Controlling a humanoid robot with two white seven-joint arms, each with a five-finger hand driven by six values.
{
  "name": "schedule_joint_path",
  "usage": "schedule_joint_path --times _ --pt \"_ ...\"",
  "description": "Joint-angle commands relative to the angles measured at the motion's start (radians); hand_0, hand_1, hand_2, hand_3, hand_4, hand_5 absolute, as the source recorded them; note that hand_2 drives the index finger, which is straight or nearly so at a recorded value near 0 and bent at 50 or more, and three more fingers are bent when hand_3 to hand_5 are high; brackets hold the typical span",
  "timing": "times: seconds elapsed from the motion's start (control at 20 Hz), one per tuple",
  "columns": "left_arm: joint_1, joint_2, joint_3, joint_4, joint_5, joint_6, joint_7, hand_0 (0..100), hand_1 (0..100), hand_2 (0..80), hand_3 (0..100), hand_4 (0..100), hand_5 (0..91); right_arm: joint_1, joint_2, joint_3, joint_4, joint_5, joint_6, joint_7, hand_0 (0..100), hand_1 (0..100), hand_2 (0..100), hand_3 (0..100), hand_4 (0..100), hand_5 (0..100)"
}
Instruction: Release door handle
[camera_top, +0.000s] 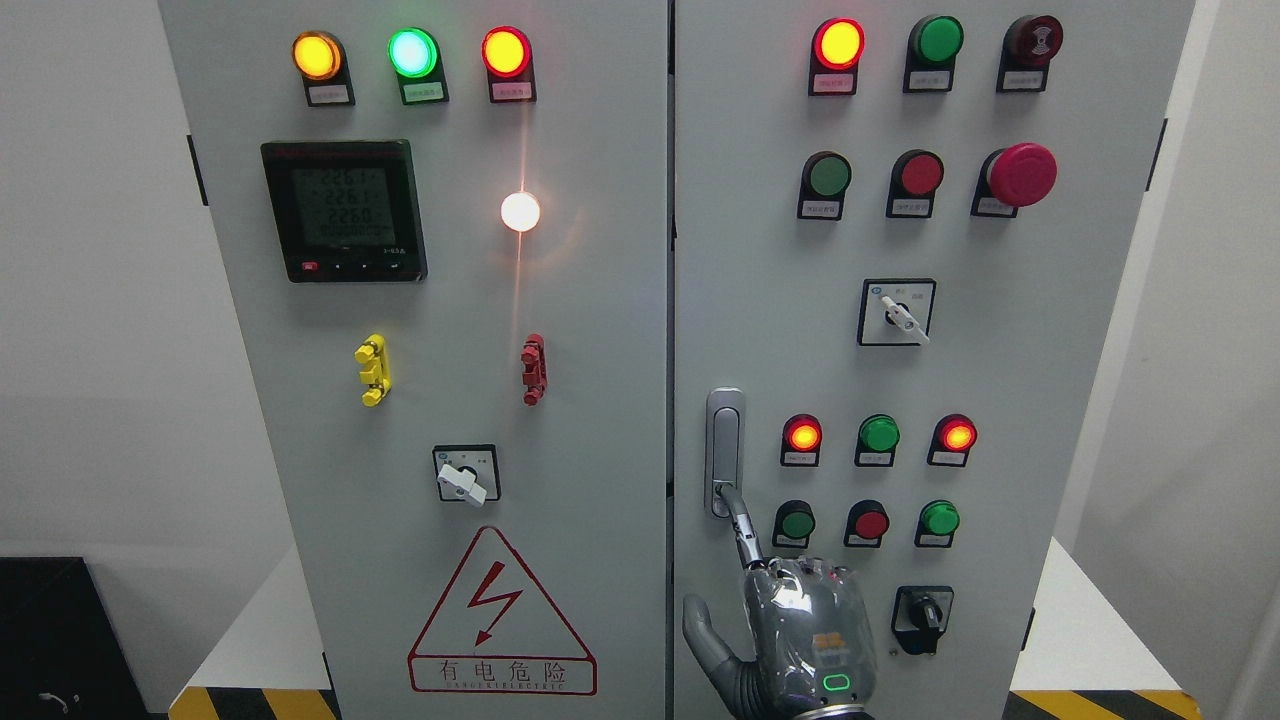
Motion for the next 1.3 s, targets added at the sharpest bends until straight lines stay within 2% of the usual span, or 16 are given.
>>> schedule_joint_path --times 0.0,1.25 --pt "0.02 0.0 0.0 0.0 0.0 0.0 0.0 12 56 0.0 0 0 0.0 0.0 0.001 0.007 0.006 0.0 -0.002 0.003 52 31 0 100 100 100" --pt "0.02 0.0 -0.001 0.0 0.0 0.0 0.0 12 56 0.0 0 0 0.0 0.002 0.001 0.005 0.025 0.0 0.0 0.003 52 31 0 100 100 100"
